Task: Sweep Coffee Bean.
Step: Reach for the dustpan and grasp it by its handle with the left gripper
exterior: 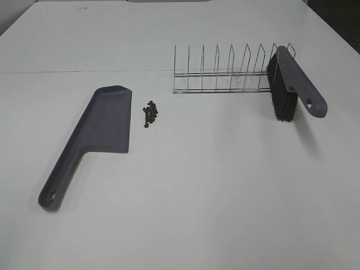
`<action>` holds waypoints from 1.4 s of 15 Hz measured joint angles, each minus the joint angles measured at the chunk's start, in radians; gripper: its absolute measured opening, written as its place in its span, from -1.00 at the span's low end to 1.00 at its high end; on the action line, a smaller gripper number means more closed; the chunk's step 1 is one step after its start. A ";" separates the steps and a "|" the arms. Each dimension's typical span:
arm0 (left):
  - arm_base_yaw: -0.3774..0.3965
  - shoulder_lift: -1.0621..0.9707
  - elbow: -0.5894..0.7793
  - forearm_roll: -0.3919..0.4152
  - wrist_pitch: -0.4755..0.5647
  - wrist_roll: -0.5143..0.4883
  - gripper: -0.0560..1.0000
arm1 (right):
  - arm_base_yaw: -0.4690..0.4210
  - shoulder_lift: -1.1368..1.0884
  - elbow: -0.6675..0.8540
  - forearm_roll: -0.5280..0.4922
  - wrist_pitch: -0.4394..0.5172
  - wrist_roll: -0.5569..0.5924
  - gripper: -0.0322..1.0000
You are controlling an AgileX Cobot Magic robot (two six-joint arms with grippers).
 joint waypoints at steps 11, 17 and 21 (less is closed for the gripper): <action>0.000 0.173 -0.028 -0.015 -0.103 0.000 0.14 | 0.000 0.000 0.000 0.000 0.000 0.000 0.62; 0.000 0.680 -0.065 -0.130 -0.263 0.000 0.14 | 0.000 0.000 0.000 0.000 0.000 0.000 0.62; 0.000 0.998 -0.170 -0.157 -0.268 0.001 0.14 | 0.000 0.000 0.000 0.000 0.000 0.000 0.62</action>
